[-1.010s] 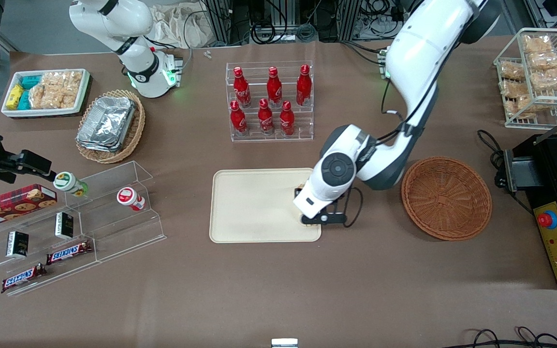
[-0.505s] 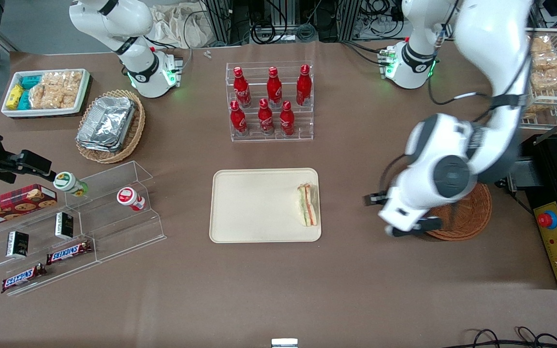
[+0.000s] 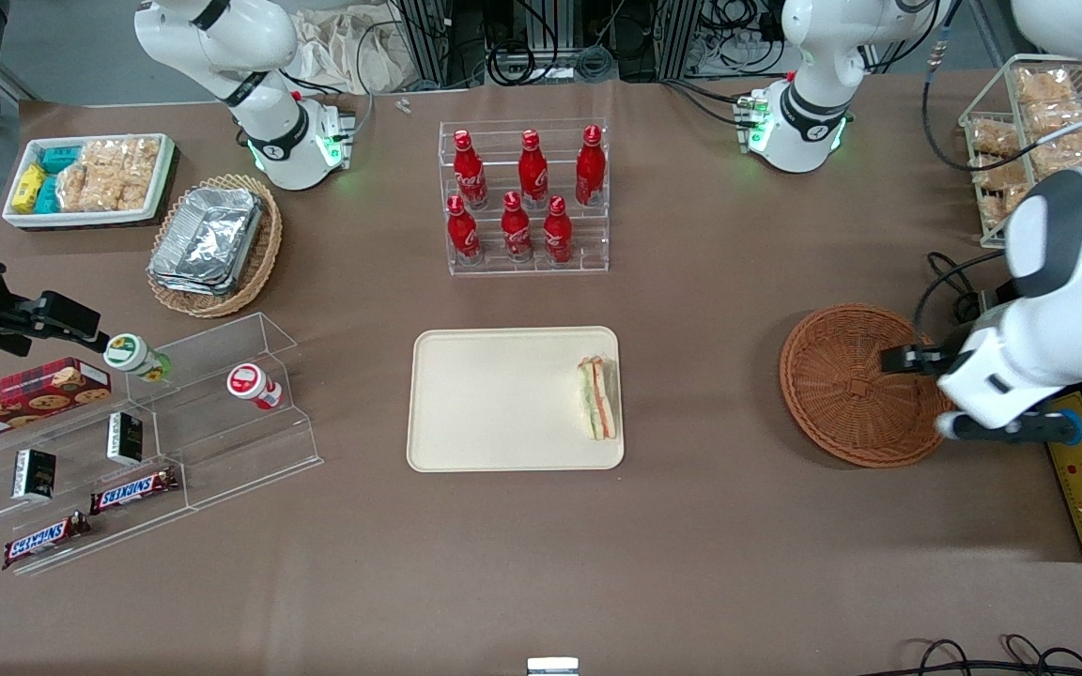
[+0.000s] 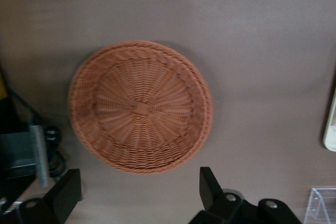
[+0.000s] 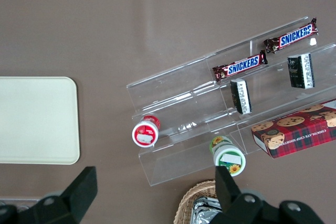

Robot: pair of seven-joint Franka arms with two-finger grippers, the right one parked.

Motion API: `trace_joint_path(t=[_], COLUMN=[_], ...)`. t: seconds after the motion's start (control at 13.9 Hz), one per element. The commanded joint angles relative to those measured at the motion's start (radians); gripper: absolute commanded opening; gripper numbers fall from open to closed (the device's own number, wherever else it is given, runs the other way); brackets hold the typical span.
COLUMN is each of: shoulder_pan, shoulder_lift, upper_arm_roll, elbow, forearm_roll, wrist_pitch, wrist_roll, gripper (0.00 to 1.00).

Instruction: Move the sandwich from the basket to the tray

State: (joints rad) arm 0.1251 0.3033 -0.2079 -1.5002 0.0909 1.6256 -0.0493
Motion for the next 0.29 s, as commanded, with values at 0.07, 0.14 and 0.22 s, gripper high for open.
trace_joint_path(t=[0.07,0.14,0.22], shoulder_pan=[0.047,0.047,0.047], shoulder_lift=[-0.018,-0.019,-0.019], upper_arm_roll=[-0.013,-0.013,-0.013], elbow=[0.0,0.0,0.0], forearm_roll=[0.018,0.021,0.021], wrist_pitch=[-0.041,-0.041,-0.041], wrist_roll=[0.016,0.017,0.017], gripper=[1.0,1.0,1.0])
